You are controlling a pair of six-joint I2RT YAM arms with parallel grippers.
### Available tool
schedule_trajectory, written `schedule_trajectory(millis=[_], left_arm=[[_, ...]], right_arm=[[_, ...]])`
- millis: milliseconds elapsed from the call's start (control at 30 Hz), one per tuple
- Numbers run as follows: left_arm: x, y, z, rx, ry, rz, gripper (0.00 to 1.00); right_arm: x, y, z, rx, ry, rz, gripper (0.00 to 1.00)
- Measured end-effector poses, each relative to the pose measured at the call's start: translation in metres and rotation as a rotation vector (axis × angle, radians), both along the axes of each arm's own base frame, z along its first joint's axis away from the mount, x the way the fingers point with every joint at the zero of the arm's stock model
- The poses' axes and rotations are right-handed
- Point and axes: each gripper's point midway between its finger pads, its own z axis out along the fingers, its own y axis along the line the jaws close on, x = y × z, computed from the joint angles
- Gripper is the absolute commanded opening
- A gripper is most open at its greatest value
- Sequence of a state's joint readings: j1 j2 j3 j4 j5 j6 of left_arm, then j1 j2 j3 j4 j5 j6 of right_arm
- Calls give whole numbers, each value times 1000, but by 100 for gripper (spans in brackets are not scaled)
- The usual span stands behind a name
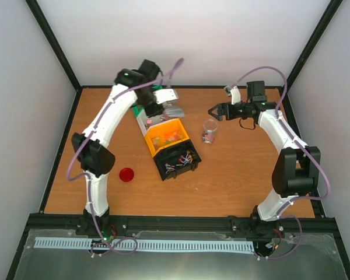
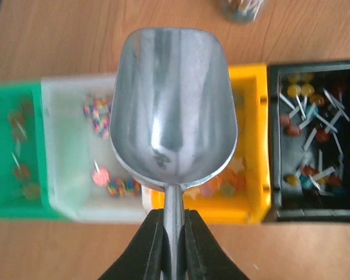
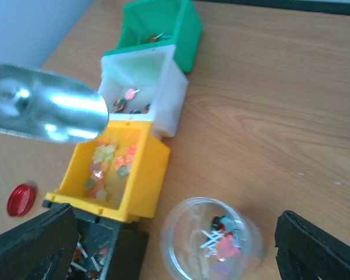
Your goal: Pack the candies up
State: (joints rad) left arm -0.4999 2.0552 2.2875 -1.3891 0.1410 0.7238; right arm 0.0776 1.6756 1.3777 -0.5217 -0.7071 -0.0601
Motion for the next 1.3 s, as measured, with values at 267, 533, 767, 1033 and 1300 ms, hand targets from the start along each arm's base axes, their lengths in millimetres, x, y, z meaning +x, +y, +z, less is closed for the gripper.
schedule_trajectory(millis=[267,533,767,1033,1300], left_arm=[[-28,88,-17,11,239,238,1],[-52,114,-44,86,394,326,1],[-52,110,-55,98,433,356,1],[-48,89,-81,118,434,385,1],[-40,78,-97,147,375,376,1]], right_arm=[[-29,59,-7,-44,-26,182,87],[-68,97,-38,-136,-13,336,85],[-85,106,-51,-198,-20,406,83],[-90,112,-61,-243,-43,449,80],[-99,114,-85,-281,-3,481,77]])
